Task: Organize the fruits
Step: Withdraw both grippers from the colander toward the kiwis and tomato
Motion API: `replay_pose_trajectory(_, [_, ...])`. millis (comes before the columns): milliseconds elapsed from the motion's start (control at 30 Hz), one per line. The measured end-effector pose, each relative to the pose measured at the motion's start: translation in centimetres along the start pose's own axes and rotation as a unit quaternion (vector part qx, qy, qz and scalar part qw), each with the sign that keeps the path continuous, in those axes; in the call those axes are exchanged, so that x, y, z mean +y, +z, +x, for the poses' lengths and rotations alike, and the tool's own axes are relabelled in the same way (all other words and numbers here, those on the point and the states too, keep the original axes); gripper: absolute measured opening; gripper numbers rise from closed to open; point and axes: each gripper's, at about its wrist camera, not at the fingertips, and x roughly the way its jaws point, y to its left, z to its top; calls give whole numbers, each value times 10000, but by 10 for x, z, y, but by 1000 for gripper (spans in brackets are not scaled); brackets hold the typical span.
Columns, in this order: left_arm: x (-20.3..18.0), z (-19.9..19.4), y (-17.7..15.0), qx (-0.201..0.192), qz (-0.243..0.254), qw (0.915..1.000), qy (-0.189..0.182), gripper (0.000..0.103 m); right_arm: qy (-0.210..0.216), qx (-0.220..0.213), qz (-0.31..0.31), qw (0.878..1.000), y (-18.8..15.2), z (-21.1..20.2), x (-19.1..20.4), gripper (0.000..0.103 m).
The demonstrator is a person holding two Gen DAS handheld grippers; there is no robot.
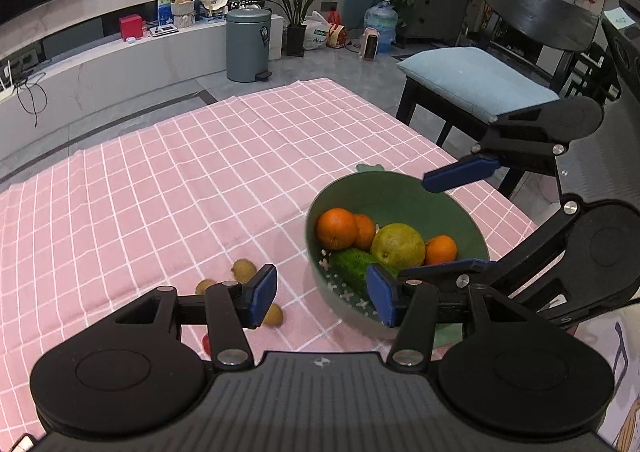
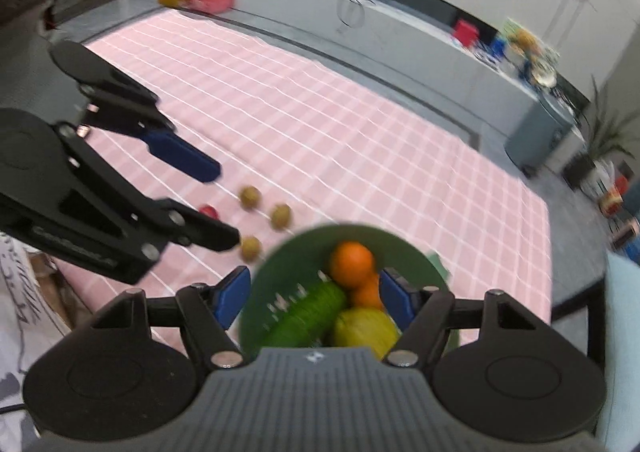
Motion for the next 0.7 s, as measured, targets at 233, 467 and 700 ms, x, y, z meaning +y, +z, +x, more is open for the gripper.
replay_pose_trajectory(233, [29,-6,-23,-24,42,10000,-8,61,248,7,-647,9976,16,20,29,52])
replay_pose_trajectory(467, [50,3,-42,15,-1,9999,-146,61,454,184,-1164,9920,31,45,46,46])
replay_pose_trajectory(700, [67,27,-62,310,-125,9994,-94,61,678,580,-1465,9852,38,77,52,41])
